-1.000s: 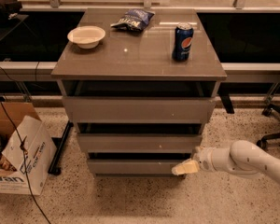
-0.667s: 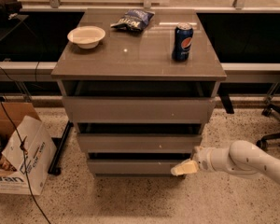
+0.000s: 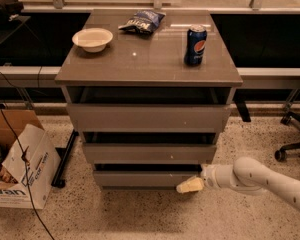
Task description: Open bottom drawer
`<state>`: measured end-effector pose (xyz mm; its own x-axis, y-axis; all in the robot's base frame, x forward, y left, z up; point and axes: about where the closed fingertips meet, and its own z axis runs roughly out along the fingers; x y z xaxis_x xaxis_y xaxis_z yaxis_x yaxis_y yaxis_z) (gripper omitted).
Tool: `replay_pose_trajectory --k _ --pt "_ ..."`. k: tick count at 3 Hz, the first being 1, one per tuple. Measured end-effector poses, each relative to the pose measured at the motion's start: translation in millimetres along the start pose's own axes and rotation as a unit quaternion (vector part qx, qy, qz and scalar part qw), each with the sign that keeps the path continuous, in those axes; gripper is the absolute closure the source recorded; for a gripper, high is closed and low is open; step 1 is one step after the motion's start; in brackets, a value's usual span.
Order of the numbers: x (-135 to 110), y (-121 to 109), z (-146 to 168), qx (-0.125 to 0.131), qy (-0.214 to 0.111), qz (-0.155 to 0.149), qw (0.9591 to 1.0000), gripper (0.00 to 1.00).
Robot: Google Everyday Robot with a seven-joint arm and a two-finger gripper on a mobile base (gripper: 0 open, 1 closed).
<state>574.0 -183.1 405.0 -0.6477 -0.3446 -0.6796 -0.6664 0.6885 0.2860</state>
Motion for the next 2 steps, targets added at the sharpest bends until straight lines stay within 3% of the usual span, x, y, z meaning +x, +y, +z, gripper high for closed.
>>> replay_pose_trajectory --k 1,2 --pt "0.0 0.0 0.0 0.000 0.000 0.000 1.0000 0.00" --pt "15.3 -0.1 19.6 0.018 0.034 -0.030 0.9988 0.00"
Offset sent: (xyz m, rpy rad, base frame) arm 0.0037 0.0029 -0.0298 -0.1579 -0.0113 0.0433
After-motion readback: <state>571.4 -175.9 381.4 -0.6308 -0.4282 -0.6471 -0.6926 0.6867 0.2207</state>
